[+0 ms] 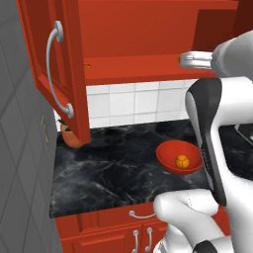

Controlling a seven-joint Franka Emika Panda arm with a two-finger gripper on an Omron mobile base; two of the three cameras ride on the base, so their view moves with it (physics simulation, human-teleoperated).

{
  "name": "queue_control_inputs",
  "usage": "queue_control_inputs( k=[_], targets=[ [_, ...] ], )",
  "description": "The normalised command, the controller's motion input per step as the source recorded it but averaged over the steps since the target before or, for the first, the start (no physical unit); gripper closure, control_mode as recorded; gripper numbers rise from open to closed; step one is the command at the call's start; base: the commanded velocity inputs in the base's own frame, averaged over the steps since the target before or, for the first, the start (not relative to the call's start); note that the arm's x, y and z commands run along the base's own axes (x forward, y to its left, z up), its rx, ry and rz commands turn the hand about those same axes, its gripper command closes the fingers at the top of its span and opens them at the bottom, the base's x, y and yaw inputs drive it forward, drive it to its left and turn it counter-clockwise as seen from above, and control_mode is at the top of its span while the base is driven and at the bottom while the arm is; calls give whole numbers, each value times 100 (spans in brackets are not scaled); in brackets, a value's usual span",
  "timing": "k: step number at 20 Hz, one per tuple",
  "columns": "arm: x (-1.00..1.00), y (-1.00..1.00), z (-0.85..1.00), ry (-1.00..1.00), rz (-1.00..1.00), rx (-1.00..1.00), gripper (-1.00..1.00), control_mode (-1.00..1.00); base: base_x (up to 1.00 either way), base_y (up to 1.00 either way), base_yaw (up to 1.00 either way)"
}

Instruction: Open the cabinet. Pick the orange and pear from the cabinet and place them into the bowl. Then close the cabinet.

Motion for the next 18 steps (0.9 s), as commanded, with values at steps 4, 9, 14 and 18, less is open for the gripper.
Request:
queue_control_inputs(
  k=[4,9,14,18],
  targets=[
    [71,0,0,3,0,0,-100,-100,0,0,0],
    [72,-1,-4,5,0,0,-100,-100,0,0,0],
    [56,-13,-13,10,0,0,-100,-100,0,0,0],
    [50,-26,-15,10,0,0,-100,-100,0,0,0]
  ],
)
